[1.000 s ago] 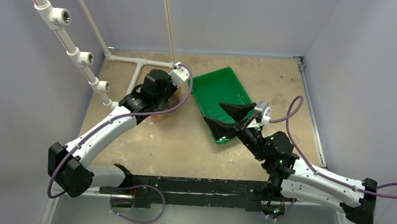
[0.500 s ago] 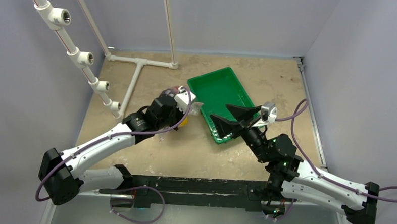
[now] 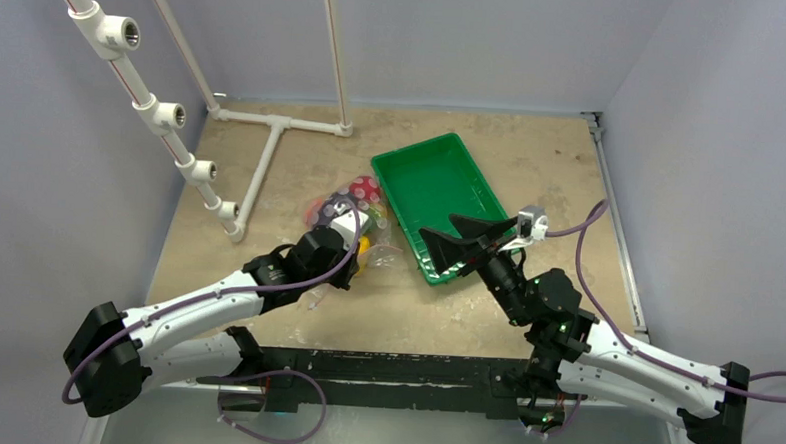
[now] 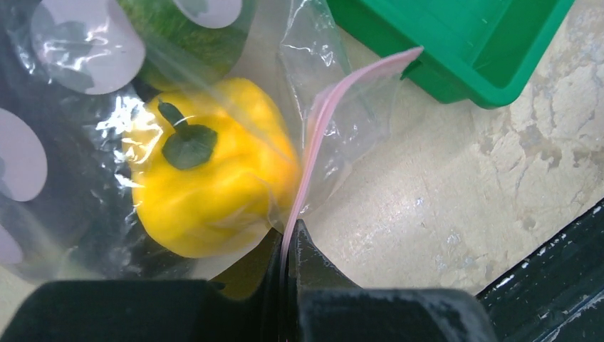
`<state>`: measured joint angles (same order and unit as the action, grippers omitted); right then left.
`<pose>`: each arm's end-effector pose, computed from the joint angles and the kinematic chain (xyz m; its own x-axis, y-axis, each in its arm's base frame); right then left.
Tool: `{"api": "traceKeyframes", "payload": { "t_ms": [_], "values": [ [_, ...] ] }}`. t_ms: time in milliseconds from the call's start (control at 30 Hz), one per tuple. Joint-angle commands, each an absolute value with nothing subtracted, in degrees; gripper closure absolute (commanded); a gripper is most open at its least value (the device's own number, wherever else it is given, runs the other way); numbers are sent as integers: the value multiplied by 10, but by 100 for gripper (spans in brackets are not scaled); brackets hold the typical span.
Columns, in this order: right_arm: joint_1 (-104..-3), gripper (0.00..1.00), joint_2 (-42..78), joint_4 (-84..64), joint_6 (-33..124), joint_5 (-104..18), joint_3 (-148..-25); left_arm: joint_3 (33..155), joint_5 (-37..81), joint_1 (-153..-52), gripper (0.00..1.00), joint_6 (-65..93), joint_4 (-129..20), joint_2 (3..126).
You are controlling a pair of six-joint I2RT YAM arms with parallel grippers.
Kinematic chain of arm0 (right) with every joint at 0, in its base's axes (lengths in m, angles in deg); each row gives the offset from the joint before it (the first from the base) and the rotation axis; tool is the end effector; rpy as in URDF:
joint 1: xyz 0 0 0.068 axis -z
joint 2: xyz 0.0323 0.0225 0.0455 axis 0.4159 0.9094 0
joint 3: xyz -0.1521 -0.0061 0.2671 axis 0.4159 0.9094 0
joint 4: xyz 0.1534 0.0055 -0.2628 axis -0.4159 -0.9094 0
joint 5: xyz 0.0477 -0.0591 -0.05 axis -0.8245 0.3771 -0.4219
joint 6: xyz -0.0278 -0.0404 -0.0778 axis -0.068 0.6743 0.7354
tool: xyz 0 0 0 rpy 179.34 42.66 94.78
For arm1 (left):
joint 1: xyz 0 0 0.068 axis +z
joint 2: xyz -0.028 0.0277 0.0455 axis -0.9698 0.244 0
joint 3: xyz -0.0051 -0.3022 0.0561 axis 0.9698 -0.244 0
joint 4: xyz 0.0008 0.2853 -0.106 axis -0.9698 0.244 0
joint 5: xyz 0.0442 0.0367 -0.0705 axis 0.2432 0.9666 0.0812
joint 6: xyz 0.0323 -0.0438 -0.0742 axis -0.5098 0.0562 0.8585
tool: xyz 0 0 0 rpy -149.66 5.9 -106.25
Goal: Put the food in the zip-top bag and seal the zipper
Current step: Place the zipper food storage bag at the center of the board, then reset both arms
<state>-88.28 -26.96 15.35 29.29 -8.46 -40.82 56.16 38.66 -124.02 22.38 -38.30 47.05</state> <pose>0.1284 0.1743 0.3634 -0.1081 0.5621 -0.8200 -0.6089 0.6145 0.5015 0.1913 -0.1960 0.2105 -0.6116 0.1771 -0.7711 0.4835 0.8551 -0.1871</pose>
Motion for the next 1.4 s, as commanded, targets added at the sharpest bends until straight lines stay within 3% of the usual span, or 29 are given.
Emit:
{"api": "traceKeyframes", "payload": {
  "t_ms": [0, 100, 367, 800, 1067, 1233, 1367],
  "values": [
    [-884, 14, -243, 179, 270, -109, -404, 558, 432, -1246, 100, 267, -427, 494],
    [-884, 14, -214, 167, 262, -112, -415, 558, 439, -1246, 99, 259, -442, 498],
    [-884, 12, -190, 154, 227, -79, -414, 575, 388, -1246, 74, 251, -430, 521],
    [-883, 8, -148, 120, 211, -22, -452, 684, 334, -1246, 37, 241, -318, 458],
    [-875, 1, -122, 65, 253, -15, -517, 772, 413, -1246, 12, 238, -244, 476],
    [-824, 1, -75, -4, 270, -46, -591, 825, 468, -1245, 4, 211, -208, 489],
    [-717, 1, -67, -12, 276, -155, -620, 843, 488, -1235, 1, 200, -199, 495]
  ]
}}
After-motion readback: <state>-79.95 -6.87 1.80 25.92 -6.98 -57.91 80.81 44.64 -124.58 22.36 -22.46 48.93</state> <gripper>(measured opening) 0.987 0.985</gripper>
